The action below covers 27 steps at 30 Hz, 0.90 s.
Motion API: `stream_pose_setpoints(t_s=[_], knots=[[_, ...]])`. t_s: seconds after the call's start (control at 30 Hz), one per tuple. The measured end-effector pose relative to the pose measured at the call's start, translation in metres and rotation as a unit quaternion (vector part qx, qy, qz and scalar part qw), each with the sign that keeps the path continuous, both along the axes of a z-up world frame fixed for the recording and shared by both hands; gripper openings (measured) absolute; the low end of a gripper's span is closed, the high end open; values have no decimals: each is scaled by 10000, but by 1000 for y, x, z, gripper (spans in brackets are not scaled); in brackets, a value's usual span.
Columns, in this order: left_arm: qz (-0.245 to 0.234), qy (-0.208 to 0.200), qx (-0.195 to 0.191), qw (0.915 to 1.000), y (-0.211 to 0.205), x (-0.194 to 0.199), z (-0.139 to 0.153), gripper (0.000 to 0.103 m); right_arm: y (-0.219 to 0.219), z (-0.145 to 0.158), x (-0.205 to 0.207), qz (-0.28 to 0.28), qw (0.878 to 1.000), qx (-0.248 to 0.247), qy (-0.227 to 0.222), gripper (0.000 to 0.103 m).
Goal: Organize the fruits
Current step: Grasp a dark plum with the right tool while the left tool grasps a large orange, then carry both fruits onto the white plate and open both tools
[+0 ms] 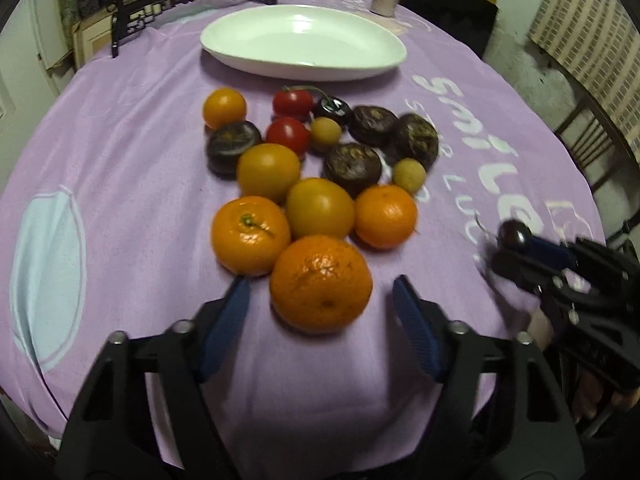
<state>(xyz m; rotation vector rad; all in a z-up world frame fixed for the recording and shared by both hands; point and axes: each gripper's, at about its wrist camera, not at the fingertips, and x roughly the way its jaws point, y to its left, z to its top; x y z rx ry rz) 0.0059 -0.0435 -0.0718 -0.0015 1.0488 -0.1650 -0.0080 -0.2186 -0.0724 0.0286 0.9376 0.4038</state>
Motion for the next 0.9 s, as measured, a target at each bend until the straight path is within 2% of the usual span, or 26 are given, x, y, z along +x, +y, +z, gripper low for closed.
stream_pose_setpoints(t_s=[0.03, 0.3, 0.53, 0.67, 0.73, 0.83, 0.9], knots=[[0, -4, -45, 10000, 2, 0, 0, 46, 0, -1, 1, 6, 10000, 20, 15, 32], [-141, -160, -173, 9996, 9, -4, 10, 46, 4, 5, 6, 95, 9998, 200, 10, 32], [-262, -480, -480, 9974, 23, 2, 44, 46, 15, 24, 26, 174, 9996, 205, -128, 32], [-156, -612, -405, 9972, 31, 43, 60, 46, 28, 47, 61, 296, 9988, -36, -386, 32], [-43, -747, -306, 9967, 35, 77, 71, 46, 35, 60, 85, 390, 9979, -114, -501, 32], [157, -780, -305, 9964, 41, 140, 80, 46, 47, 75, 141, 482, 9977, -105, -474, 32], [372, -685, -382, 9962, 48, 189, 79, 46, 55, 74, 189, 493, 9984, -17, -259, 32]])
